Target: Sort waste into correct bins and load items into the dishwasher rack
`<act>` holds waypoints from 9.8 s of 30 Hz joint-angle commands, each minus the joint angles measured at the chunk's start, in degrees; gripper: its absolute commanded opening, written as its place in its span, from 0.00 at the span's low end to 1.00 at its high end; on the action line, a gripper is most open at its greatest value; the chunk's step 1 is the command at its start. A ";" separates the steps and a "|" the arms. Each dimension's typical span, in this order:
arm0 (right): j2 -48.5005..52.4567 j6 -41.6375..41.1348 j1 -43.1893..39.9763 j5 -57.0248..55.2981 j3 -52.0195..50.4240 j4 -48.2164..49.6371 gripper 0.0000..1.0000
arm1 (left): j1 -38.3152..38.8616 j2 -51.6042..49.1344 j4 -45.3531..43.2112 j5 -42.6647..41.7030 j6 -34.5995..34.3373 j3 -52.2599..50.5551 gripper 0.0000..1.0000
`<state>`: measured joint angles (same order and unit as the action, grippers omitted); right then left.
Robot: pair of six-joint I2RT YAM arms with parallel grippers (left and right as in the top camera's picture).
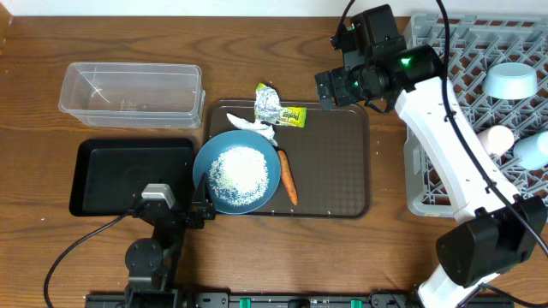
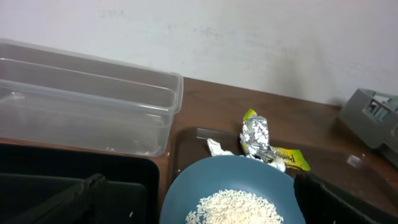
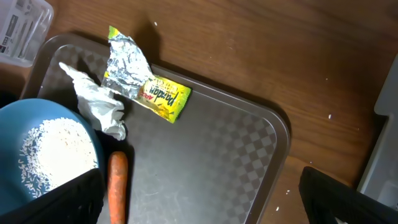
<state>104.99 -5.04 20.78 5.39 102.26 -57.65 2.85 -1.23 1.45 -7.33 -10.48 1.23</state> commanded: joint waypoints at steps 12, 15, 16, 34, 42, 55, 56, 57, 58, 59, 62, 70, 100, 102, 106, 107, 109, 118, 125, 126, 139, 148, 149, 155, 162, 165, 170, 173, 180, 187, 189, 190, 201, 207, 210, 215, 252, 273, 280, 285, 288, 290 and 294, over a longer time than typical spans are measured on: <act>0.13 -0.48 0.31 -0.70 -0.13 -0.02 0.99 | 0.24 -1.62 1.88 -1.05 0.15 -1.01 0.98; 0.13 -0.48 0.31 -0.70 -0.13 0.00 0.99 | 0.24 -1.62 1.90 -1.05 0.15 -1.01 0.98; 0.13 -0.48 0.31 -0.70 -0.13 0.00 0.99 | 0.24 -1.62 1.90 -1.05 0.15 -1.01 0.98; 0.13 -0.48 0.31 -0.70 -0.13 0.00 0.99 | 0.24 -1.62 0.76 -16.59 -12.15 -0.98 0.98; 0.13 -0.48 0.31 -0.70 -0.13 0.00 0.99 | 0.24 -1.62 0.17 -27.41 -46.18 -0.98 0.98; 0.13 -0.48 0.31 -0.70 -0.13 0.00 0.99 | 0.22 -1.73 -2.82 -26.10 -44.54 1.42 0.98; 0.13 -0.48 0.31 -0.68 -0.13 0.00 1.00 | 0.22 -2.03 -0.22 -24.65 -42.45 2.62 0.98; 0.13 -0.48 0.31 -0.70 -0.13 0.00 0.99 | 0.22 -2.71 4.09 -22.18 -40.37 4.57 0.98; 0.13 -0.48 0.31 -0.70 -0.13 0.00 0.99 | 0.24 -3.41 7.10 -20.39 -38.88 6.08 0.98; 0.13 -0.48 0.31 -0.70 -0.13 0.00 0.99 | 0.24 -4.48 10.45 -18.45 -36.83 8.02 0.98; 0.13 -0.48 0.31 -0.68 -0.13 0.00 0.99 | 0.24 -10.19 18.82 -13.16 -29.75 15.32 0.98; 0.13 -0.48 0.31 -0.70 -0.13 0.00 0.99 | 0.52 -38.62 36.35 -6.54 -15.06 42.93 0.98; 0.13 -0.48 0.31 -0.70 -0.13 0.00 0.99 | 32.81 -85.07 51.67 13.44 -14.01 69.48 0.98; 0.13 -0.48 0.31 -0.70 -0.13 0.00 0.99 | 33.16 -87.14 51.69 11.74 -13.99 69.48 0.98; 0.13 -0.48 0.31 -0.68 -0.13 0.00 0.99 | 33.35 -90.20 51.41 11.37 -14.01 69.48 0.98; 0.13 -0.48 0.31 -0.70 -0.13 0.00 0.99 | 33.38 -90.64 51.21 11.37 -14.01 69.48 0.98; 0.13 -0.48 0.31 -0.68 -0.13 0.00 0.99 | 33.46 -91.45 50.75 11.41 -13.99 69.48 0.98; 0.13 -1.57 0.07 -2.36 -0.13 0.13 0.99 | 33.51 -93.15 48.85 11.41 -13.77 69.11 0.98; 0.13 -3.10 -8.00 -4.39 -0.13 -1.36 0.99 | 33.51 -93.15 49.66 11.41 -13.77 69.07 0.98; 0.13 -3.08 -9.01 -3.76 -0.13 -1.53 0.99 | 33.51 -93.15 49.62 11.41 -13.77 69.07 0.99; 0.13 -3.06 -21.44 -8.20 -0.13 -6.03 0.99 | 33.51 -93.18 44.57 11.45 -13.75 67.84 0.96; 0.13 -3.08 -21.88 -8.17 -0.13 -6.05 0.99 | 37.03 -96.56 43.56 17.46 -12.07 66.64 0.93; 0.13 -3.08 -21.88 -8.17 -0.13 -6.03 0.99 | 37.92 -97.13 43.98 19.37 -12.07 66.64 0.93; 0.13 -3.06 -21.88 -8.17 -0.13 -6.03 0.99 | 42.29 -100.10 46.38 25.46 -12.09 66.62 0.92; 0.13 -3.06 -21.88 -8.20 -0.13 -6.03 0.99 | 42.88 -101.35 46.95 26.73 -12.11 66.49 0.72; 0.13 -3.06 -21.88 -8.17 -0.13 -6.03 0.99 | 42.88 -101.55 48.15 26.73 -12.11 66.47 0.71; 0.13 -3.08 -21.88 -8.17 -0.13 -6.03 0.99 | 42.88 -101.55 48.35 25.81 -12.31 66.23 0.70; 0.13 -3.06 -21.88 -8.17 -0.13 -6.03 0.99 | 42.88 -101.55 47.87 25.79 -12.33 65.44 0.70; 0.13 -3.06 -21.88 -8.17 -0.13 -6.05 0.99 | 42.88 -101.55 43.15 25.83 -12.33 60.78 0.70; 0.13 -3.06 -21.88 -8.17 -0.13 -6.05 0.99 | 42.88 -101.53 42.53 25.83 -12.31 60.76 0.55; 0.13 -3.06 -21.88 -8.17 -0.13 -6.05 0.99 | 42.88 -101.53 42.03 25.83 -12.31 60.76 0.48; 0.13 -3.06 -21.88 -8.17 -0.13 -6.03 0.99 | 42.88 -101.53 41.64 25.83 -12.31 60.76 0.46; 0.13 -3.06 -21.88 -8.17 -0.13 -6.03 0.99 | 42.88 -101.55 40.81 25.83 -12.31 60.76 0.21; 0.13 -3.08 -21.88 -8.17 -0.13 -6.05 0.99 | 42.88 -101.53 40.81 25.86 -12.26 60.76 0.08; 0.13 -3.06 -21.88 -8.17 -0.13 -6.05 0.99 | 42.88 -101.39 40.85 25.86 -12.28 60.92 0.06; 0.13 -3.08 -21.88 -8.20 -0.13 -6.03 0.99 | 42.88 -99.49 41.05 25.86 -12.26 61.09 0.06; 0.13 -3.06 -21.88 -8.17 -0.13 -6.05 0.99 | 11.91 -69.22 38.75 8.17 -4.55 61.35 0.06; 0.13 -3.08 -21.88 -8.20 -0.13 -6.05 0.99 | -19.67 -73.40 32.33 -27.45 -4.37 61.22 0.06; 0.13 -3.06 -21.88 -8.20 -0.13 -6.05 0.99 | -27.26 -76.08 30.64 -38.88 -4.37 61.22 0.06; 0.13 -3.06 -21.88 -8.20 -0.13 -6.03 0.99 | -33.00 -77.70 29.24 -47.95 -4.37 61.22 0.06; 0.13 -3.08 -21.88 -8.17 -0.13 -6.05 0.99 | -36.35 -78.27 29.27 -52.11 -4.37 61.22 0.06; 0.13 -3.06 -21.88 -8.20 -0.13 -6.05 0.99 | -38.60 -78.66 29.27 -54.21 -4.37 61.22 0.06; 0.13 -3.06 -21.88 -8.17 -0.13 -6.03 0.99 | -42.45 -79.91 29.24 -57.51 -4.37 61.20 0.06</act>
<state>104.99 -7.27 -0.91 -2.37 102.15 -63.61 -37.58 -80.44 31.05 -58.28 -16.16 62.00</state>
